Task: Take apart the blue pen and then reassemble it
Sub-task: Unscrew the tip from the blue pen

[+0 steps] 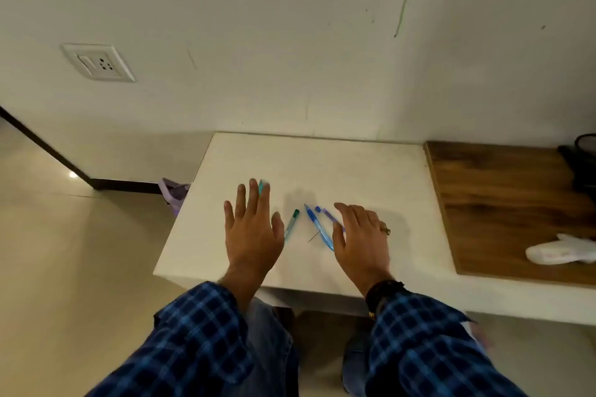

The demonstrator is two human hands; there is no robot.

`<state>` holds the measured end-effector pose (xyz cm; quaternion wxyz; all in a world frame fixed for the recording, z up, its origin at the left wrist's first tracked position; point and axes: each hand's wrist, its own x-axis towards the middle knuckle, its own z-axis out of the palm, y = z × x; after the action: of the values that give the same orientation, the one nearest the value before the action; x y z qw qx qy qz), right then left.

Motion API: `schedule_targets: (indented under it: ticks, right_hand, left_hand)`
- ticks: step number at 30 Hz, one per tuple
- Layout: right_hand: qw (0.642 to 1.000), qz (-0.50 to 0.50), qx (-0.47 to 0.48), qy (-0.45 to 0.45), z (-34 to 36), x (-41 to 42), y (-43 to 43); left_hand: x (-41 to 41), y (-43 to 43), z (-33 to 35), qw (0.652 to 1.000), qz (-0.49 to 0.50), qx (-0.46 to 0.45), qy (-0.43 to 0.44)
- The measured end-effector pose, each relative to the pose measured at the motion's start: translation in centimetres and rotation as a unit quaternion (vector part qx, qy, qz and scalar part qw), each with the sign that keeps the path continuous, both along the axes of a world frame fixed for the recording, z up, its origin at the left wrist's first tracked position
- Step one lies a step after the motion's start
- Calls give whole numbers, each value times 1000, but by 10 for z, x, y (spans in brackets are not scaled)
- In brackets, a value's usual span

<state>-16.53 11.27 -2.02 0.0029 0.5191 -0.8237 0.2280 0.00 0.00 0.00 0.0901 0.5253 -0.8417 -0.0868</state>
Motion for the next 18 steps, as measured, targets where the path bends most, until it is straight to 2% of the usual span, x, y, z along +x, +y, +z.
schedule_targets:
  ticks: [3,5,7,11,18]
  right_hand:
    - [997,-15,-26,-67,-1,-2,-6]
    - [989,-33,45,-139,-2,-4,-8]
    - [977,-33,123,-169,-8,-6,-8]
    - [971,-49,173,-155,-9,-3,-8]
    - [973,-64,182,-124,-9,2,-11]
  left_hand:
    - [-4,3,-14,1000,0,12,-22]
    - [-7,3,-18,1000,12,4,8]
    - [-10,4,-20,1000,0,-7,6]
    - [-17,4,-27,998,-16,36,-43]
    - [-20,-2,-39,998,12,62,-25]
